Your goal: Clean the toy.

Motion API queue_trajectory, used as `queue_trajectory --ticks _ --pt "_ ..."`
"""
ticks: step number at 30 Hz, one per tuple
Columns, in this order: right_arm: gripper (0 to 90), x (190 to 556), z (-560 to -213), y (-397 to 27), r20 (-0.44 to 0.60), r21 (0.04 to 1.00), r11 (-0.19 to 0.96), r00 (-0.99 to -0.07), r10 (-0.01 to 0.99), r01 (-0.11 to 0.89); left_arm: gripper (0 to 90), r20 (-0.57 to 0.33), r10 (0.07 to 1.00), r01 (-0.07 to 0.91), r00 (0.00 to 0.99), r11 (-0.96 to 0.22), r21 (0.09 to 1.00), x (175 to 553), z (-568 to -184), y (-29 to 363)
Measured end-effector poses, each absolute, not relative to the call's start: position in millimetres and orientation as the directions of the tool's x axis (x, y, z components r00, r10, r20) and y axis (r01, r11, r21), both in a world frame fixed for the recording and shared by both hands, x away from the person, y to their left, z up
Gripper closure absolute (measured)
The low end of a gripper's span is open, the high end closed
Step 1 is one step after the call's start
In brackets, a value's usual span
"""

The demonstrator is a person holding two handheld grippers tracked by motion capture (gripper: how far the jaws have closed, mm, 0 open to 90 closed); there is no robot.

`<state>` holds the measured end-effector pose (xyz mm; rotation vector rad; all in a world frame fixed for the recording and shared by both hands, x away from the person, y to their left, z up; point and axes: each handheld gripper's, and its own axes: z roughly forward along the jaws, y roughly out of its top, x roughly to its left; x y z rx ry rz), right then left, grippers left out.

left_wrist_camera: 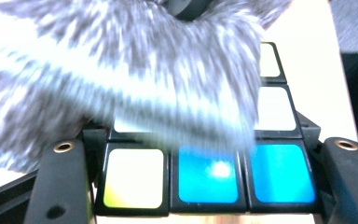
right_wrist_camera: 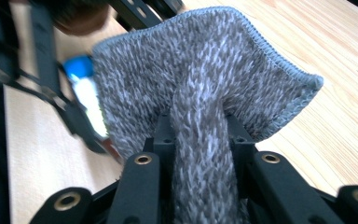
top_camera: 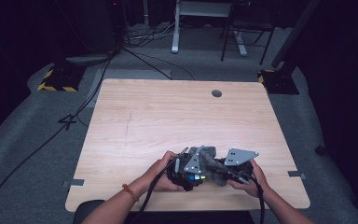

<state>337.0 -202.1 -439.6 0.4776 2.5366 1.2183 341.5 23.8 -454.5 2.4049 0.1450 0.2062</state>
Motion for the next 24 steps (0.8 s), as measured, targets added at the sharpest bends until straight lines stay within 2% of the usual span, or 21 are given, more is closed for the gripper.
queue_trajectory --ticks 7,15,21,24 --pt "72.8 336.2 -445.9 -207.2 -0.09 0.791 0.583 -0.908 0.409 0.184 33.6 0.113 0.169 0.037 0.979 -0.693 0.72 340.8 -442.9 34.7" --pt "73.0 334.3 -443.4 -207.5 0.033 0.846 0.491 -0.939 0.342 0.208 33.6 0.1 0.182 0.046 0.978 -0.658 0.752 342.8 -439.8 37.8" --pt "73.1 329.6 -435.9 -205.7 0.009 0.867 0.467 -0.944 0.33 0.171 33.6 0.106 0.188 0.046 0.976 -0.662 0.748 343.2 -439.2 37.3" --pt "73.0 327.3 -431.8 -203.4 -0.038 0.861 0.487 -0.937 0.346 0.145 33.5 0.115 0.189 0.041 0.975 -0.666 0.744 341.5 -438.8 35.0"
